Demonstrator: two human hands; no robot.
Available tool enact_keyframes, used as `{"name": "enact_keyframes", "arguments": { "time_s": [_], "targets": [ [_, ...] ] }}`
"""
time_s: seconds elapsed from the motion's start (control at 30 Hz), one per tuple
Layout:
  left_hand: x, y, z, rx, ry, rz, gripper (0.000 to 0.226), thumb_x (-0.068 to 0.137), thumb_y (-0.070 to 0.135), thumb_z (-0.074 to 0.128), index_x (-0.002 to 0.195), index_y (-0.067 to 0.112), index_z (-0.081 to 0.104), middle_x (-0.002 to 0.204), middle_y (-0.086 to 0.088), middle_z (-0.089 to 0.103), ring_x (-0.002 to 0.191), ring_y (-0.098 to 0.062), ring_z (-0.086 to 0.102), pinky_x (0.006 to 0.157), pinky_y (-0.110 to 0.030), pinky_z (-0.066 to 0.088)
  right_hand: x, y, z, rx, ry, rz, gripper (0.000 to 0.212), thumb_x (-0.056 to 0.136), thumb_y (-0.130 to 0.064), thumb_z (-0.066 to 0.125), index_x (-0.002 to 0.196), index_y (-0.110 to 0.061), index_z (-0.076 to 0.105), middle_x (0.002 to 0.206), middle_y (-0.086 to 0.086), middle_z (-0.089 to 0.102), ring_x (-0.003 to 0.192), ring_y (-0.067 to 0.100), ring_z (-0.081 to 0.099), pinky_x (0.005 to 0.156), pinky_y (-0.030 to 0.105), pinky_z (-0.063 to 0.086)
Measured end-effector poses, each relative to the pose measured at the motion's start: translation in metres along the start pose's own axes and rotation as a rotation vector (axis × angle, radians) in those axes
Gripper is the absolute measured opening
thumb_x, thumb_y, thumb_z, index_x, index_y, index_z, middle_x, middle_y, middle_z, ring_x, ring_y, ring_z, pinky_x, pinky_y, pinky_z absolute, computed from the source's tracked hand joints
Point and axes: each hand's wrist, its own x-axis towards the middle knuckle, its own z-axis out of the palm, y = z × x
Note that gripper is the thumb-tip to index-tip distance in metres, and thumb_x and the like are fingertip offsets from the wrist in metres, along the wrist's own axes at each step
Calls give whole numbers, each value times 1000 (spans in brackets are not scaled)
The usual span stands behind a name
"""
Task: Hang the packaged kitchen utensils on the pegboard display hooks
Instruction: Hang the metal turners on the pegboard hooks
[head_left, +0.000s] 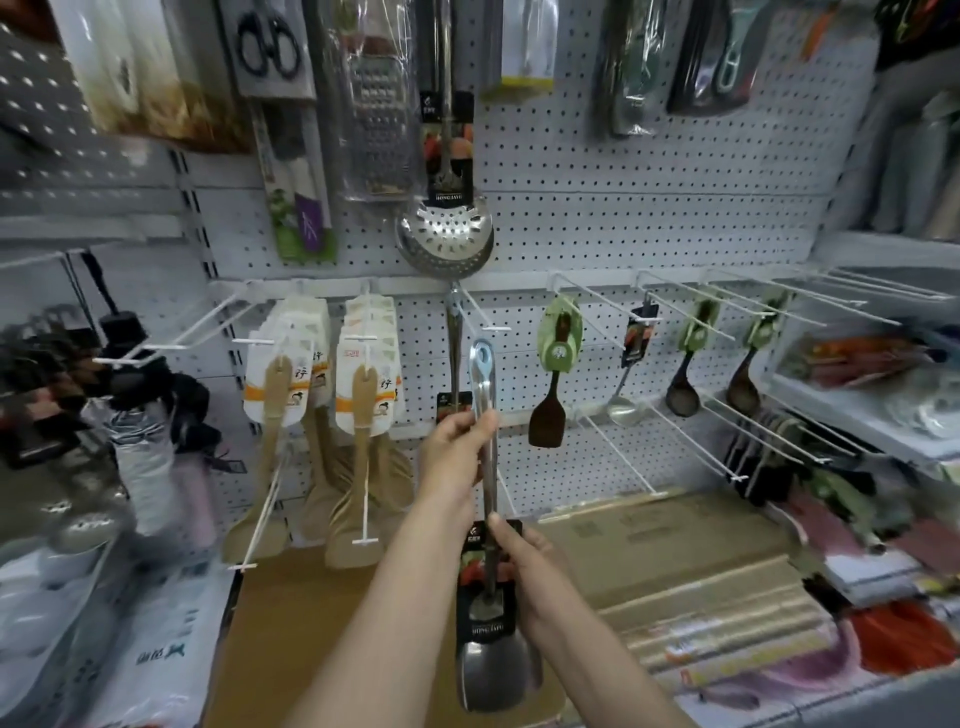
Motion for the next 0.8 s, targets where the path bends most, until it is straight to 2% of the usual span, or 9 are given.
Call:
{"name": "enact_keyframes", "arguments": {
  "time_s": [0.07,0.17,0.23,0.43,0.53,0.6,0.67,0.8],
  "targets": [
    [7,-1,1,14,0,-3,16,85,26,80,97,17,74,104,-9,75,92,-21,65,94,-41,53,4,-2,0,15,3,8,59,62,-44,93,102,-5,72,97,26,75,74,33,72,76,43,56],
    [17,-6,0,42,-16,-6,15,86,28,79,95,17,75,89,-5,71,86,-20,62,86,-38,51,7,-5,1,42,-7,32,44,72,-35,87,100,-5,70,94,25,75,70,31,71,71,40,57],
    [24,-10,0,34,-24,-6,14,86,28,79,94,17,75,86,-2,69,86,-21,61,85,-38,51,10,-7,0,37,-15,38,37,77,-31,84,100,-6,69,94,24,75,70,30,70,73,41,57],
    [49,-13,0,-20,-26,-17,19,86,23,78,101,13,73,96,-8,71,88,-22,63,91,-44,53,35,-11,2,10,10,16,47,66,-39,89,98,-9,71,98,23,76,79,33,72,80,46,57],
    [65,-11,-2,-18,-17,-11,11,86,22,78,94,16,73,91,-8,69,87,-24,60,89,-46,51,50,-12,8,7,10,46,34,77,-35,86,94,-11,69,99,21,76,81,32,72,76,43,57],
    [77,-10,-3,-13,-17,-7,9,87,23,78,93,17,74,90,-7,68,88,-25,59,93,-50,52,61,-15,13,9,9,59,30,80,-33,84,94,-12,69,98,20,76,82,32,73,74,42,57],
    [89,-8,-4,-7,-17,-15,9,87,25,79,92,19,75,90,-8,69,88,-27,60,95,-52,51,72,-19,18,7,13,59,30,79,-34,84,93,-12,70,98,19,77,83,32,73,74,41,57],
    [114,-4,-5,18,4,-14,13,85,30,80,92,20,75,91,-9,69,86,-28,61,86,-50,51,95,-25,28,15,-6,83,33,82,-34,82,100,-8,71,101,22,76,86,33,73,75,43,58]
  ]
}}
